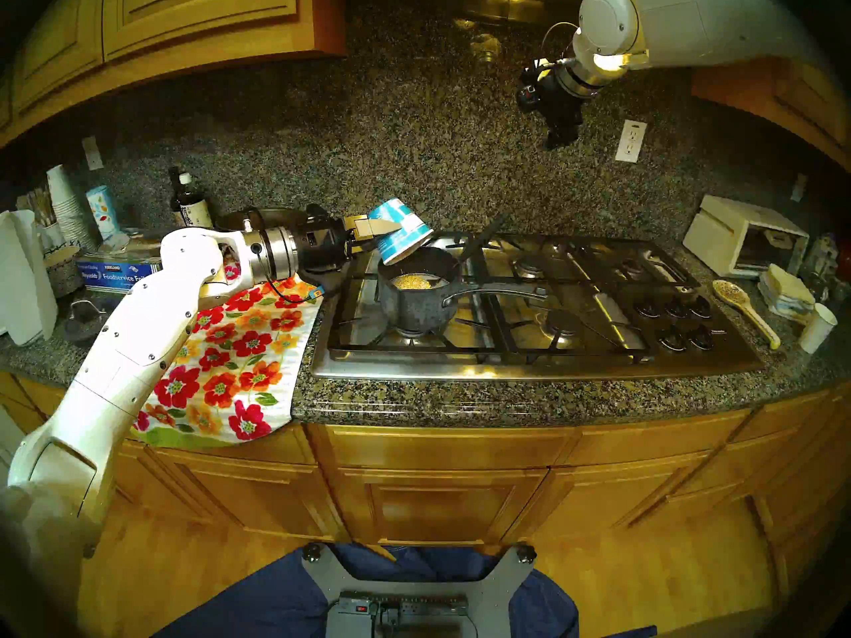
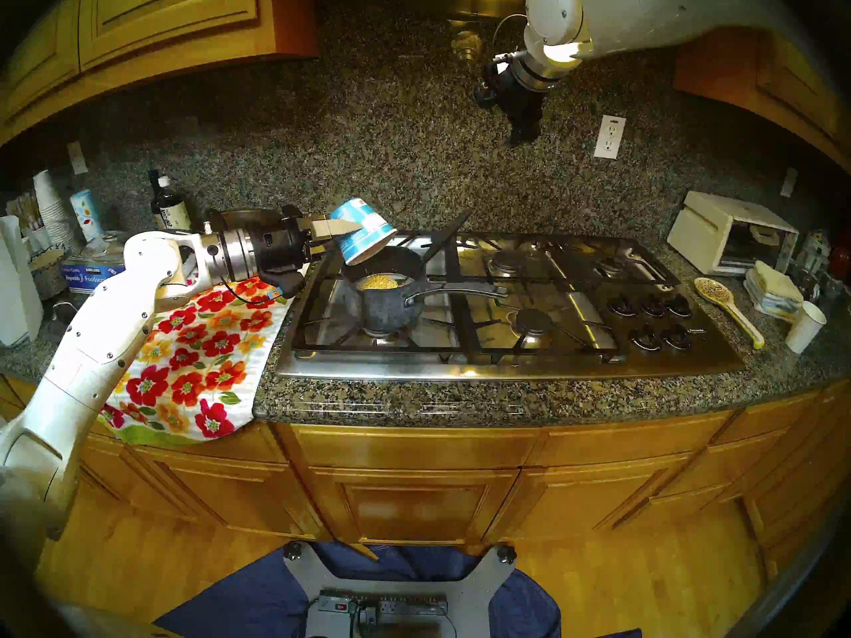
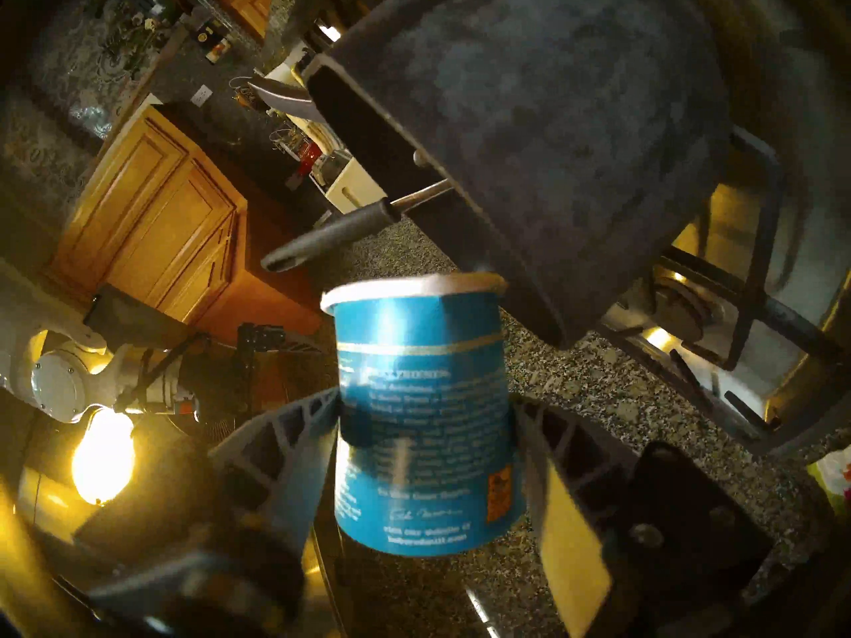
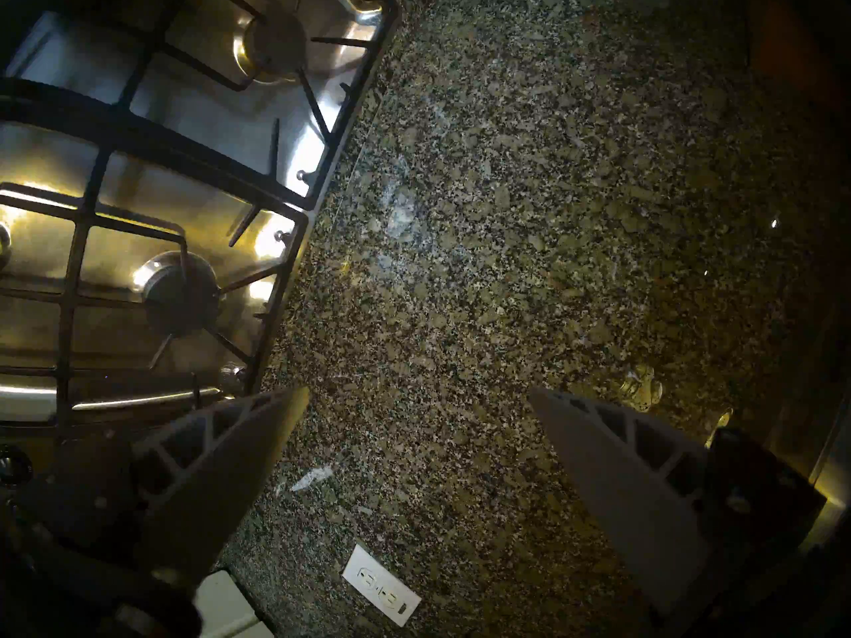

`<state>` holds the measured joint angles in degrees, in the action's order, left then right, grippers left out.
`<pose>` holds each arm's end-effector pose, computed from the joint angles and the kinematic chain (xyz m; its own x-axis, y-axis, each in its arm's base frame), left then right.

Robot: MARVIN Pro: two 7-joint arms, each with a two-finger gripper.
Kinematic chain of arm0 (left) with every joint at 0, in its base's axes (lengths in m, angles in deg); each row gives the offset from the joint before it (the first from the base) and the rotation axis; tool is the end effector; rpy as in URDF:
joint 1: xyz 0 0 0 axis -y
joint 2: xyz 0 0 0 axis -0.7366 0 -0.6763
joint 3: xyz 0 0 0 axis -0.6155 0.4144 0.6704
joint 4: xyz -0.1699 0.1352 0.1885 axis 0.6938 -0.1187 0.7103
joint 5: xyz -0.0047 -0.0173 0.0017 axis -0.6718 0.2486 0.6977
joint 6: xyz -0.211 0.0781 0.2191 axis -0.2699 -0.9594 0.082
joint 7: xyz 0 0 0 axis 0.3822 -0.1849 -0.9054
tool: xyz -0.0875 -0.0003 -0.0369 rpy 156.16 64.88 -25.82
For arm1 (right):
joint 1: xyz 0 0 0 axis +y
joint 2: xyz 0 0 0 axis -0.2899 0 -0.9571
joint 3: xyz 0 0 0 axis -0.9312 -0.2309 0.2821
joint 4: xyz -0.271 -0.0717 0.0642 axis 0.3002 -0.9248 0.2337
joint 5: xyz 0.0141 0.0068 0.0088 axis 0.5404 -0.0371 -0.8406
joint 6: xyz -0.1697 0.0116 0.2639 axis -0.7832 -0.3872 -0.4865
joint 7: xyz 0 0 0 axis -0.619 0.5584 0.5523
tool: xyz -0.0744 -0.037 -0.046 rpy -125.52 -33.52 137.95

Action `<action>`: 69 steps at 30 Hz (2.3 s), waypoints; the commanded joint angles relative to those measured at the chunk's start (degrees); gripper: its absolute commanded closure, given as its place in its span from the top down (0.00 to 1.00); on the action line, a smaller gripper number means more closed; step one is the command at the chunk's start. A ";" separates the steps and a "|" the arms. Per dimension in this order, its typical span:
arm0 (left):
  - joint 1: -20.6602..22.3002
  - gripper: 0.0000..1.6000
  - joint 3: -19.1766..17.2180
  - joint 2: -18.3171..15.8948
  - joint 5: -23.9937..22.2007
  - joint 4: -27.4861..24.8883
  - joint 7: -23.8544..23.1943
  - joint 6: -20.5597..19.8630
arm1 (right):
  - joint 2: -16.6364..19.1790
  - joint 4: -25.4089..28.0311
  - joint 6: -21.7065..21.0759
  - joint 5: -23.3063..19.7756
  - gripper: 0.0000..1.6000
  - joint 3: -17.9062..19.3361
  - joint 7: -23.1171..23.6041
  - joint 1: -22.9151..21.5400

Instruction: Pour oats into pot and stir with a spoon

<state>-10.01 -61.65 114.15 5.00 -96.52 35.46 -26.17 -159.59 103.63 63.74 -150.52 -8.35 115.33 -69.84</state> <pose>0.4842 0.0465 -0.1114 -0.5978 -0.3230 -0.7337 0.5955 0.4337 -0.6762 0.5779 -0.0016 0.1464 -0.2654 0.9236 -0.2767 0.4883 0.3762 0.7874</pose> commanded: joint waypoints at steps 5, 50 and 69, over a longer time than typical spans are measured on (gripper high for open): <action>2.52 0.45 -0.98 0.57 3.00 1.21 6.58 -3.52 | 0.16 -1.78 -0.43 -0.01 1.00 0.17 -0.61 -2.14; -12.43 0.45 -15.42 2.04 -47.15 -3.79 -19.38 8.46 | 0.35 -1.59 -0.36 0.29 1.00 0.43 -0.35 -2.07; -21.91 0.46 -19.57 -2.23 -69.25 -4.74 -29.16 1.42 | 0.43 -1.59 -0.38 0.40 1.00 0.56 -0.26 -2.07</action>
<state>-29.65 -78.66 113.88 -56.33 -99.70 7.97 -22.02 -159.29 103.71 63.68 -150.10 -7.95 115.62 -69.78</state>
